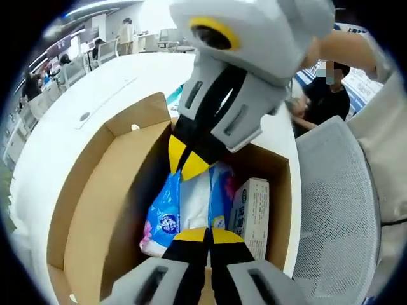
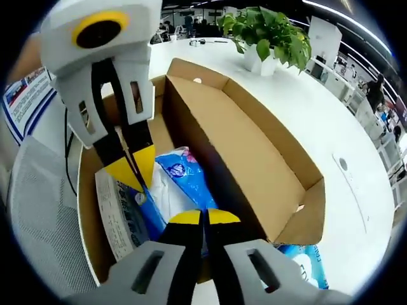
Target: Operate the shoe box by opening the lid, removing the specified soft item, and placing it in the target area until the item is outside and the box remains undamaged.
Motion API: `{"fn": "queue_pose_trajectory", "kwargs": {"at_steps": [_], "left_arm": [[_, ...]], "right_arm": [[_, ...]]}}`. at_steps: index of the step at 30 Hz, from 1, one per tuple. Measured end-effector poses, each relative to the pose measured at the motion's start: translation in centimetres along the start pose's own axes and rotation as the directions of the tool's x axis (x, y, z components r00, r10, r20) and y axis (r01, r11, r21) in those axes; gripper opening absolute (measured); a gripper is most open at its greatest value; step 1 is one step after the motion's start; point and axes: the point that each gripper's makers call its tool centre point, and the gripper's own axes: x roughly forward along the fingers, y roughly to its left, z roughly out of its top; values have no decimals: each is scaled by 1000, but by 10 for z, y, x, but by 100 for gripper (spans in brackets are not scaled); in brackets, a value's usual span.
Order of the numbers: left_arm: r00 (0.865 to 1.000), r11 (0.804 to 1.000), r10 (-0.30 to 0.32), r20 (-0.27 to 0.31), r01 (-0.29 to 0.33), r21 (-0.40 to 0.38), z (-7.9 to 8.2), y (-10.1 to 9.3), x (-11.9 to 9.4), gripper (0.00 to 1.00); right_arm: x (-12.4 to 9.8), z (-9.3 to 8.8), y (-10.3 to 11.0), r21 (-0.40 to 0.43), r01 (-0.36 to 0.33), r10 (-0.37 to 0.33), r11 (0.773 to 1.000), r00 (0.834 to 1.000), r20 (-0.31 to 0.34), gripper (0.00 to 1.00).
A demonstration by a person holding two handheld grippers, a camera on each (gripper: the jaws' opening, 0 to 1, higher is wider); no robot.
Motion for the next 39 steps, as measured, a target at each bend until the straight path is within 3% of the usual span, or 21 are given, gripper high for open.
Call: {"fn": "queue_pose_trajectory", "kwargs": {"at_steps": [23,32,39], "left_arm": [[999,999,48,11,-48,21,15,-9,-57,0],[998,998,59,30,-60,29,33,-21,-86,0],[997,997,68,39,-70,38,52,-30,-97,0]], "right_arm": [[-43,44,10,-44,5,-1,999,994,108,0],[-71,63,11,-65,1,9,998,987,158,0],[-94,66,9,-88,5,10,996,985,172,0]]}}
